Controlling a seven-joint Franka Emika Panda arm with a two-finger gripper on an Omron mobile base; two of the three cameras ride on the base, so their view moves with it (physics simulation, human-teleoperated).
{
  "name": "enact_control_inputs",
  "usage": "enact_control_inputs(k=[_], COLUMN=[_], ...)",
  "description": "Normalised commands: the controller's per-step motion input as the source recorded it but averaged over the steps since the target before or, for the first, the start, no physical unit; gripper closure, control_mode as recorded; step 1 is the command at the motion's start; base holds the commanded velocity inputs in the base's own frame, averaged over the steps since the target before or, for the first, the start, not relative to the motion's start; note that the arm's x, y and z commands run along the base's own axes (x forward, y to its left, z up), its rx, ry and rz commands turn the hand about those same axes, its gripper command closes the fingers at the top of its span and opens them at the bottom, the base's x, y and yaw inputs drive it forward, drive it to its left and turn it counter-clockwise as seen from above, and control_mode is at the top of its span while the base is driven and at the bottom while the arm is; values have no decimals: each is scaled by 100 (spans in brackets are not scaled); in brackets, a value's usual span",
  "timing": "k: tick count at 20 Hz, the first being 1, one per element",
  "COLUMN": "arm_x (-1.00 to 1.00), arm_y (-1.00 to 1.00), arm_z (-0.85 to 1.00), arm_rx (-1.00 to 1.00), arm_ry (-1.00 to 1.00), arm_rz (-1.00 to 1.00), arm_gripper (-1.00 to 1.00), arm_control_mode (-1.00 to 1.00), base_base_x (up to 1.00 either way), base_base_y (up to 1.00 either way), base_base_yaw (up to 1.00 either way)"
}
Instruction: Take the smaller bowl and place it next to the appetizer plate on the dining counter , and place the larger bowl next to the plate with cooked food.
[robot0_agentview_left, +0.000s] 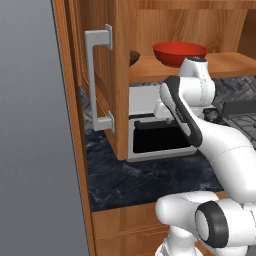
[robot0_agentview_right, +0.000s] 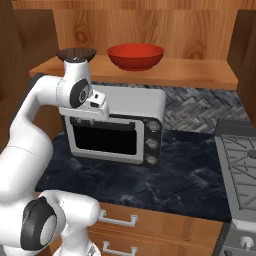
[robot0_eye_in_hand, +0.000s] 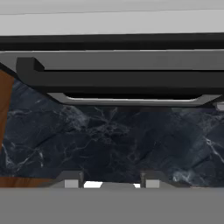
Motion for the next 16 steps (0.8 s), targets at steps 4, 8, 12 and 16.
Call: enact_control_inputs(k=[4,8,12,16], arm_x=[-21,-30,-56,-44], arm_y=[0,-4,-30,-20], arm_z=[0,21,52,47], arm_rx=[0,-2,0,0], arm_ry=[-2,-9,-25,-27], arm_rz=[0,-2,-9,-11], arm_gripper=[-100,-100,-100,-100], arm_control_mode=[-100,-100,-100,-100], base_base_x=[0,0,0,0], base_base_y=[0,0,0,0], base_base_yaw=[0,0,0,0])
